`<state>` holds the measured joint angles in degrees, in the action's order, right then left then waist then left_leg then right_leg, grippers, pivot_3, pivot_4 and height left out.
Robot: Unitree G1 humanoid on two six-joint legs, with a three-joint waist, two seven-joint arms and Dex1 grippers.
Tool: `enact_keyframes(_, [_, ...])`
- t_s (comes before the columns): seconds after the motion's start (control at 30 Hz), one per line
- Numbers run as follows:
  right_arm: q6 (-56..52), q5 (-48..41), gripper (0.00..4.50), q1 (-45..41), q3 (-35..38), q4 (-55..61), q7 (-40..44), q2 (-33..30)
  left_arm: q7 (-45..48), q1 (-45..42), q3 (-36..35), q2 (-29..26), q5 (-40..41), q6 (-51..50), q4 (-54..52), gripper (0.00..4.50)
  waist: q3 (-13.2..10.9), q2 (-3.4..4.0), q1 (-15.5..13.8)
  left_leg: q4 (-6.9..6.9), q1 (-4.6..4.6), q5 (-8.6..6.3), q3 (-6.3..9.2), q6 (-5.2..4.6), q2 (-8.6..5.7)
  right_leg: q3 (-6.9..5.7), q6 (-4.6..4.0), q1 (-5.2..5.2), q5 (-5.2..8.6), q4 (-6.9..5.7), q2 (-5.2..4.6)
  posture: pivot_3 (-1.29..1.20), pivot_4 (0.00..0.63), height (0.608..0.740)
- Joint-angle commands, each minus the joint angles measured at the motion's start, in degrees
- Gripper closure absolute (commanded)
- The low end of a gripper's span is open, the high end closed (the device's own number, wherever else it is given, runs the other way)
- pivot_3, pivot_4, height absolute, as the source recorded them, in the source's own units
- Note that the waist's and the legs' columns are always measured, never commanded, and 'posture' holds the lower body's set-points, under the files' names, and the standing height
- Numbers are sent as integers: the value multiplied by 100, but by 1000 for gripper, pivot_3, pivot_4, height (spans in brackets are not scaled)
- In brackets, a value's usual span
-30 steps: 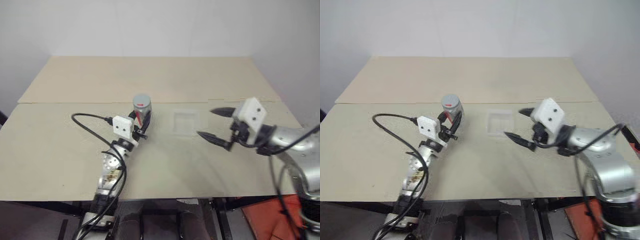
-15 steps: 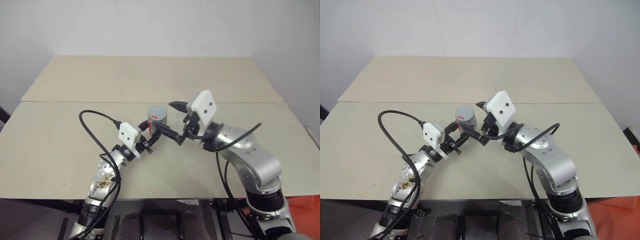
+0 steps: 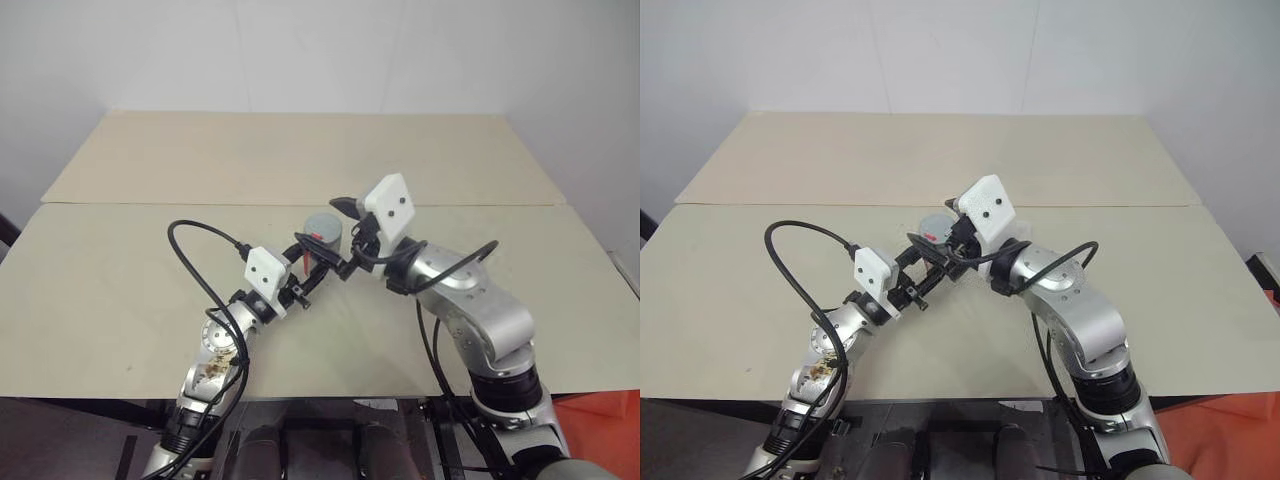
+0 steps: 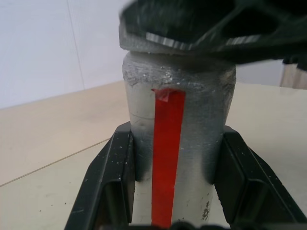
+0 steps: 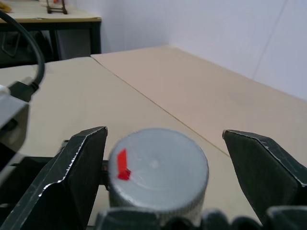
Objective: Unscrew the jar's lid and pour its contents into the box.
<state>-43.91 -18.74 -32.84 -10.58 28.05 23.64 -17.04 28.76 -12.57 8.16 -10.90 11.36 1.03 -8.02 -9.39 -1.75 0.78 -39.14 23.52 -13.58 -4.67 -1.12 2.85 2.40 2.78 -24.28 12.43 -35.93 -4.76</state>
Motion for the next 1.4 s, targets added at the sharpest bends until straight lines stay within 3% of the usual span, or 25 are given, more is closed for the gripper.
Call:
enact_keyframes(0.03, [291, 118, 0, -57, -43, 121, 39, -16, -8, -22, -17, 56, 8, 146, -104, 2614, 0, 0, 0, 0, 0, 0, 0, 0, 0, 0, 0, 0, 0, 0, 0, 0, 150, 740])
enact_keyframes(0.2, [349, 131, 0, 3, -61, 120, 57, 45, -15, 5, -4, 93, -5, 142, -114, 2614, 0, 0, 3, 1, 0, 0, 0, 0, 0, 0, 0, -1, 0, 0, 0, 0, 150, 740])
enact_keyframes(0.3, [383, 159, 647, 45, -83, 121, 103, 32, -26, 12, -16, 128, 20, 125, -110, 2614, 0, 0, 2, 1, 0, 0, 1, 0, 0, 0, 0, 0, 0, 1, 0, 0, 150, 740])
enact_keyframes(0.4, [410, 159, 1642, 75, -57, 110, 120, 57, -23, -5, -27, 136, 7, 127, -91, 2614, 0, 0, 2, 1, 1, 0, 1, 0, 0, 0, 0, 0, 0, 2, 0, 0, 150, 740])
enact_keyframes(0.43, [423, 171, 1724, 78, -51, 105, 122, 62, -23, -13, -32, 138, 5, 122, -86, 2614, 0, 0, 2, 1, 1, 0, 1, 0, 0, 0, 0, 0, 0, 1, 0, 0, 150, 740])
enact_keyframes(0.77, [483, -12, 1725, 74, 32, 41, 454, -27, 313, 118, 1, -41, 212, 48, -290, 2614, 0, 0, 5, 1, 1, 0, 1, 0, 1, 0, 0, -1, 0, 2, 0, 0, 150, 740])
enact_keyframes(1.07, [1167, -774, 1725, -606, 80, -1072, 2824, -748, 1073, 187, -45, -566, 757, -113, -671, 2614, -1, 0, 7, 3, -2, 0, 0, -1, 2, -1, -1, 1, 0, 6, 0, 0, 150, 740])
enact_keyframes(1.17, [1863, -901, 1725, -987, -111, -1858, 4334, -962, 1470, 183, 2, -805, 1024, -282, -834, 2614, -1, 0, 10, 7, -1, 0, 0, -1, 2, -1, -1, 0, 1, 7, 1, 0, 150, 740])
enact_keyframes(1.4, [3156, -789, 1725, -2301, -393, -4263, 6649, -569, 1547, 204, 6, -818, 1152, -344, -997, 2614, -2, 2, 24, 8, -7, 0, -2, -1, 5, 1, -2, 0, 0, 4, 5, 0, 150, 740])
